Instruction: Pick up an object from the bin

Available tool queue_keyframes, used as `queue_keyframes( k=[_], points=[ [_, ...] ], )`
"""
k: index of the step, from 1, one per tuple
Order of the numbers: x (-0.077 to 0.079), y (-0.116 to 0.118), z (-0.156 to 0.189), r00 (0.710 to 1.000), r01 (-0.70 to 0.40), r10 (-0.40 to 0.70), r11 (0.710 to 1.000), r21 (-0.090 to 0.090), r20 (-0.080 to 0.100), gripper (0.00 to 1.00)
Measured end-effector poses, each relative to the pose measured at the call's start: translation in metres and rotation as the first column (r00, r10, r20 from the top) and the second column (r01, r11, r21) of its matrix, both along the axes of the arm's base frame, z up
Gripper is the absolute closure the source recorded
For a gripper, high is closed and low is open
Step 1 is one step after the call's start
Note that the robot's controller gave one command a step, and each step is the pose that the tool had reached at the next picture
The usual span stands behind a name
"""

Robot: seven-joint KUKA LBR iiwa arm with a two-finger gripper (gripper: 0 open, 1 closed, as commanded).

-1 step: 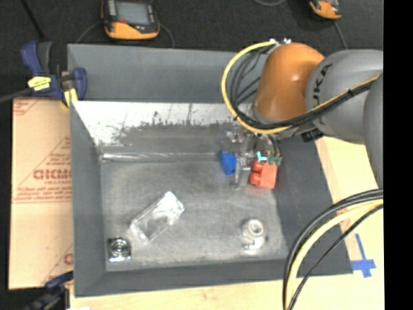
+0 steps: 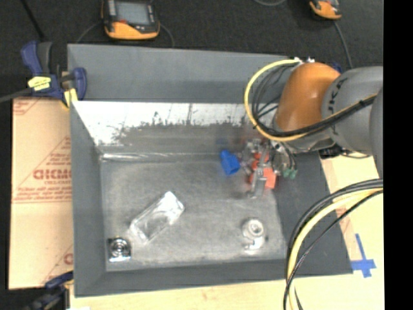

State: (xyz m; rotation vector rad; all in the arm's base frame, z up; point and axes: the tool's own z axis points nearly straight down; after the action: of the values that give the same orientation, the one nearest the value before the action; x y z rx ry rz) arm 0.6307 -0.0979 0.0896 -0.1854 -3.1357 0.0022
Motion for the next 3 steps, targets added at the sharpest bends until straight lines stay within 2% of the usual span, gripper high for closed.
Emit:
queue_keyframes(
  k=[1,2,3],
  points=[
    [0.015,-0.062,-0.019,1.000,0.006,-0.006,1.000,0.008,0.008,0.00],
    [0.016,-0.059,-0.017,1.000,0.001,-0.001,1.000,0.008,0.009,1.00],
    [-0.096,-0.053,-0.016,0.989,-0.145,0.144,0.990,0.003,0.007,1.00]
  ],
)
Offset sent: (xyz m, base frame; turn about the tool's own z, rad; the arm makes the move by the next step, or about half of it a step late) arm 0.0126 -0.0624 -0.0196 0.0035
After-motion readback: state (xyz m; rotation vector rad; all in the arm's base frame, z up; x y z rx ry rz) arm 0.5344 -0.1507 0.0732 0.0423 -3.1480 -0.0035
